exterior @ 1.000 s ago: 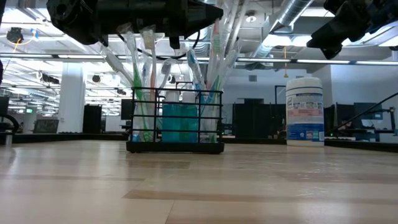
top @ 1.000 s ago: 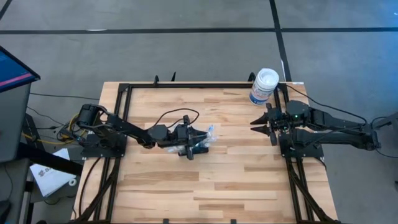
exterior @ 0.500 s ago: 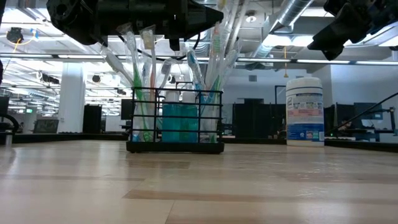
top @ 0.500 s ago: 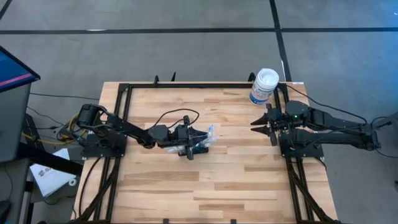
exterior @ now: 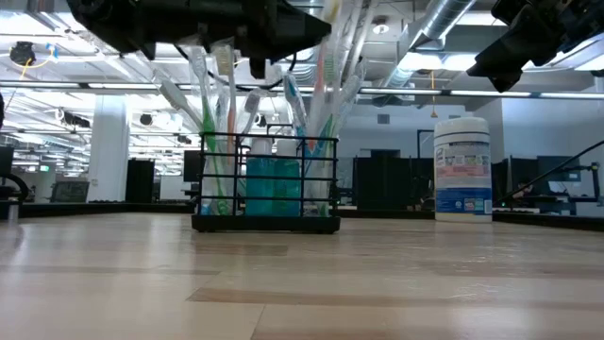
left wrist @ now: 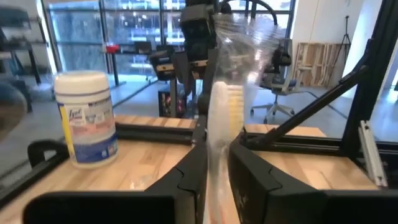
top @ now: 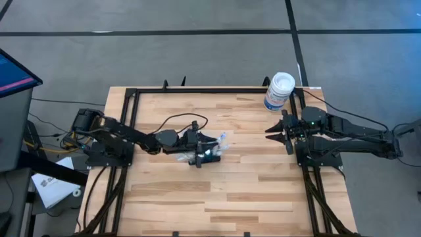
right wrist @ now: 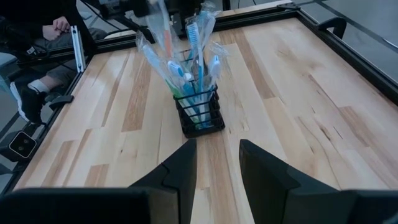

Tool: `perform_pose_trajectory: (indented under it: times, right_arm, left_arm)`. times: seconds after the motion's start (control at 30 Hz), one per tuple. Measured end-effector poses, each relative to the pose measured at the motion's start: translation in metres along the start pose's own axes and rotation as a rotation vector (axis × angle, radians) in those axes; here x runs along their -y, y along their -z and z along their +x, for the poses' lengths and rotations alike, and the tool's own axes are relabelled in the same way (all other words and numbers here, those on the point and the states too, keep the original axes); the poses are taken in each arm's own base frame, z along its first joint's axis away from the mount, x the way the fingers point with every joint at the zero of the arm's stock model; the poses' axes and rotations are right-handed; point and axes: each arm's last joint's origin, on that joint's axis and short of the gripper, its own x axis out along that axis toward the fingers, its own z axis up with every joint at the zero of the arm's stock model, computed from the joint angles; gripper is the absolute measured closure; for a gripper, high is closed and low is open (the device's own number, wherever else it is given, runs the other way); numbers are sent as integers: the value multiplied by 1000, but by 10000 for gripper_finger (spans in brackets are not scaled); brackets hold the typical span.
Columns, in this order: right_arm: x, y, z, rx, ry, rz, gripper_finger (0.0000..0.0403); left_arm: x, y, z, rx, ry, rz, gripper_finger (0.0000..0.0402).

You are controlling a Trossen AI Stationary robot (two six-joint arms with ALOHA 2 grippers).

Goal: Pick & Place toothbrushing station
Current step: Put the orange toothbrush into the wire organizer

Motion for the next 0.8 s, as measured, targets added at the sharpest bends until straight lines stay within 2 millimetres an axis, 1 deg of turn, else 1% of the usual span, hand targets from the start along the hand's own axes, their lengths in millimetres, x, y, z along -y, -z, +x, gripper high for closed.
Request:
perform_pose_trajectory:
  times: [0.13, 0.23, 0.57, 0.7, 0.8]
  right_arm:
    - [0, 0, 0, 2, 0, 0, 292]
    - [0, 0, 0, 2, 0, 0, 292]
    - [0, 0, 0, 1, 0, 0, 292]
    - [0, 0, 0, 1, 0, 0, 292]
    - [0, 0, 0, 1, 0, 0, 292]
  left_arm:
    - [0, -9, -5, -2, 14, -21, 325]
    - [1, -7, -5, -19, 17, -17, 315]
    - [0, -2, -7, -45, 15, -7, 309]
    - [1, -1, -7, -54, 25, -7, 290]
    - [3, 0, -8, -63, 70, -6, 271]
